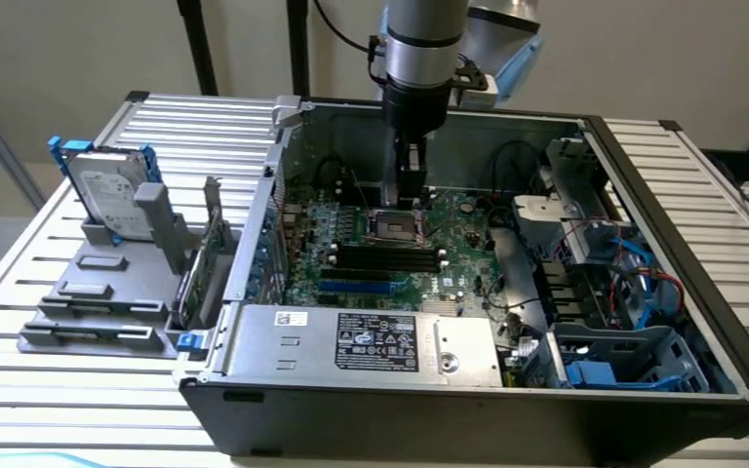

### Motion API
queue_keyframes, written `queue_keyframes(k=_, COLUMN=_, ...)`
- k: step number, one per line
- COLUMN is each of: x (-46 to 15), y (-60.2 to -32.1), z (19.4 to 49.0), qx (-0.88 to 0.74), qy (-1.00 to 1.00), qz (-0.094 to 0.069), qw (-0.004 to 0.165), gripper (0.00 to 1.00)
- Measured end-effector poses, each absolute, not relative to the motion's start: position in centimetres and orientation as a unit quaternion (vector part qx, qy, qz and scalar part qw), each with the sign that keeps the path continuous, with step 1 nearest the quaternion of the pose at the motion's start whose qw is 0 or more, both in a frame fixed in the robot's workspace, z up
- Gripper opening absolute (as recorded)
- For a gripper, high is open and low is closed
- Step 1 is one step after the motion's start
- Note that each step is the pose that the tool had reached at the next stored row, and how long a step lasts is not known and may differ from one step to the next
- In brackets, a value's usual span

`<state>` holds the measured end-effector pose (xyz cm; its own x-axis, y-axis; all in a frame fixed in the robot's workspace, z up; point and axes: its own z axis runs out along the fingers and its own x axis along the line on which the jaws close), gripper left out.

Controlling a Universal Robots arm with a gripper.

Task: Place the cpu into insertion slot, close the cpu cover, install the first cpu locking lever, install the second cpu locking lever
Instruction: 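Place the cpu into insertion slot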

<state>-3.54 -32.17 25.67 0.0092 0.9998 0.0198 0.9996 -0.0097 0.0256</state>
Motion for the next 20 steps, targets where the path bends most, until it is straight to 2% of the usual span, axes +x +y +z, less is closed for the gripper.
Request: queue_keyframes(k=20, x=-3.5, y=-32.5, z=22.0, qx=0.710, qy=0.704, qz=0.014, qw=0.000, gripper=0.54)
